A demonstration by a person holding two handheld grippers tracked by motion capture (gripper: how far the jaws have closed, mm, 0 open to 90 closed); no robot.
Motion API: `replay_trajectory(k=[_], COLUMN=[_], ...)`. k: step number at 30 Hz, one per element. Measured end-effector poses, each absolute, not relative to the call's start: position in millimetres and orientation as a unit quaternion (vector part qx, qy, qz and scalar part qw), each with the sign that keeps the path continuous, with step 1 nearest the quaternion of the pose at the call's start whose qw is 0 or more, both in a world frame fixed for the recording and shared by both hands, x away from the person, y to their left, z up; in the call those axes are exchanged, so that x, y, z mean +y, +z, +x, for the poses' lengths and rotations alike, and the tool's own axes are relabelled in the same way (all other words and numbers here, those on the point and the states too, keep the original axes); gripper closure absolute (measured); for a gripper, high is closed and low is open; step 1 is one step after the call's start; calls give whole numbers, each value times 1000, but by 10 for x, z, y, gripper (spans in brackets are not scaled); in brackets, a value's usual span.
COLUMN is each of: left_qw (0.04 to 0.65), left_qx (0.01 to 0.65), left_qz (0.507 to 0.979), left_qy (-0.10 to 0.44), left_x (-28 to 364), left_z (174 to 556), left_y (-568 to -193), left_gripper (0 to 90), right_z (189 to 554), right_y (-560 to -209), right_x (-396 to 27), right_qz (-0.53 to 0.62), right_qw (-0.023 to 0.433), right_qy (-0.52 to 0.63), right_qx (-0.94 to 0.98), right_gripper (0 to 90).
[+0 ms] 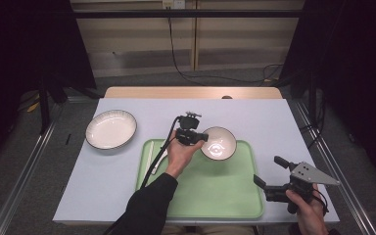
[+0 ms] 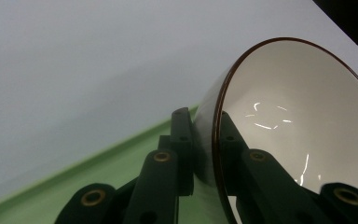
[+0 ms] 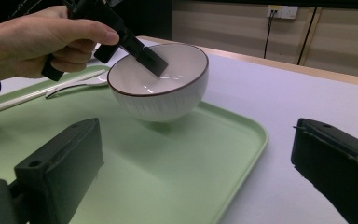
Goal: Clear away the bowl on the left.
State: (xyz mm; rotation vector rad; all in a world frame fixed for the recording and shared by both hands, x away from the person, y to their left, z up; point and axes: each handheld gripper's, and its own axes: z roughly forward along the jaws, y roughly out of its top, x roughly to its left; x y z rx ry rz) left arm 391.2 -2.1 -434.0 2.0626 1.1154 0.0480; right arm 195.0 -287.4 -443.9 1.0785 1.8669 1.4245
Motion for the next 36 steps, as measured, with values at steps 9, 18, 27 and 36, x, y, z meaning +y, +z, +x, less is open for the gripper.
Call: replay_trajectory(k=[9,18,27,36], left_qw=[382,374,370,373], left_qx=[434,427,429,429], left_qz=[816,823,824,823], left_qy=[10,7,-1,7], left_x=[-207,-265,-328,-338], left_z=[3937,3925,3944,3957], left_y=[-4398,-4451,-4472,-4519], left_gripper=[817,815,816,818], right_z=[1950,1954,1953,1948], right_y=[-4441,-4443,-4444,-4441], right_x=[-2874,-2870,-2869,-2874], right_qz=[400,398,398,399], right_qw=[273,275,273,273], right_qy=[529,530,529,530], right_qx=[696,696,697,697], right_gripper=[20,20,20,20])
